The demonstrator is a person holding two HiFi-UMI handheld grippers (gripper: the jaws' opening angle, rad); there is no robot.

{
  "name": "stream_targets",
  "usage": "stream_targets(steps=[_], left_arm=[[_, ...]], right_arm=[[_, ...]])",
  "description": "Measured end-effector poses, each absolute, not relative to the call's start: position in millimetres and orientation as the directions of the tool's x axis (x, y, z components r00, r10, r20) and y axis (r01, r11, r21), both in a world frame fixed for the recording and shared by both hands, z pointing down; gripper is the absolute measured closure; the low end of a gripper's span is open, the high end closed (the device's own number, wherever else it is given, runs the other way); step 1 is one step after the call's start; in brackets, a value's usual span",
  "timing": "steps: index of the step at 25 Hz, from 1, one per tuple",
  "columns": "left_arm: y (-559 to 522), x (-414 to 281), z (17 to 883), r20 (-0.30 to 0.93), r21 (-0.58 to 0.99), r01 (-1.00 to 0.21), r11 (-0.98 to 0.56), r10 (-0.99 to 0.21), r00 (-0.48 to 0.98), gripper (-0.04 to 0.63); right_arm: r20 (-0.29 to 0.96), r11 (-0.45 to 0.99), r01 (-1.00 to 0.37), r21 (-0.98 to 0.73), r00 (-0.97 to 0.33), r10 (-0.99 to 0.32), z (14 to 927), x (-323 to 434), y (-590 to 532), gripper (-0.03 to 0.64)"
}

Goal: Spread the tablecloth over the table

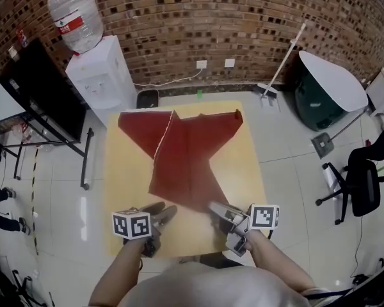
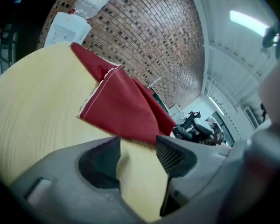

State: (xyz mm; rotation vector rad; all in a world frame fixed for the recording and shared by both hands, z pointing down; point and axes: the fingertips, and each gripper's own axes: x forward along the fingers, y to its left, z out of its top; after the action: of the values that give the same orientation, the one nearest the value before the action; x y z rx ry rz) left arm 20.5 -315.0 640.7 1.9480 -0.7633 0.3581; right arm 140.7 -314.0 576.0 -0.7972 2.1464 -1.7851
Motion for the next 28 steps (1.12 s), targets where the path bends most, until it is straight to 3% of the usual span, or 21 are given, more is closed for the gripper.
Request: stream_targets(steps=[9,11,19,21,23,28], left_arm=[[-357.0,-21.6,651.9,0.594,0.606,-0.752,-0.258,-0.482,0.644,0.319],[-364.0,-21.6,654.6,0.605,0.591,-0.764,-0.258,-0.486,0.631,0.302],[-376.2,-4.9,660.6,0.659,0.544,-0.789,-0.286,-0.436,0.613,0.307],[-375.9,-1.5,664.2,0.685,0.529,-0.796,-0.293,-0.407,0.604,0.381],[-376.0,-2.4,668.3,0.708,0.502,-0.812,-0.297,-0.397,0.583,0.516],[-377.5,-1.5,671.6,0.716,0.511,-0.812,-0.282,-0.383,0.584,0.568]], right_arm=[[0.315,0.101,-0.424,-0.9,-0.794,-0.521,599.5,156.1,-330.1,0.4],[0.36,0.111,-0.471,-0.875,-0.787,-0.501,606.2,154.0,-335.7,0.37],[0.453,0.111,-0.539,-0.835,-0.788,-0.417,628.0,142.8,-339.9,0.368],[0.478,0.111,-0.557,-0.823,-0.785,-0.393,632.4,141.7,-340.0,0.392],[0.511,0.099,-0.582,-0.807,-0.773,-0.376,639.4,142.1,-340.1,0.427],[0.575,0.063,-0.631,-0.774,-0.74,-0.348,655.6,145.2,-341.5,0.573]])
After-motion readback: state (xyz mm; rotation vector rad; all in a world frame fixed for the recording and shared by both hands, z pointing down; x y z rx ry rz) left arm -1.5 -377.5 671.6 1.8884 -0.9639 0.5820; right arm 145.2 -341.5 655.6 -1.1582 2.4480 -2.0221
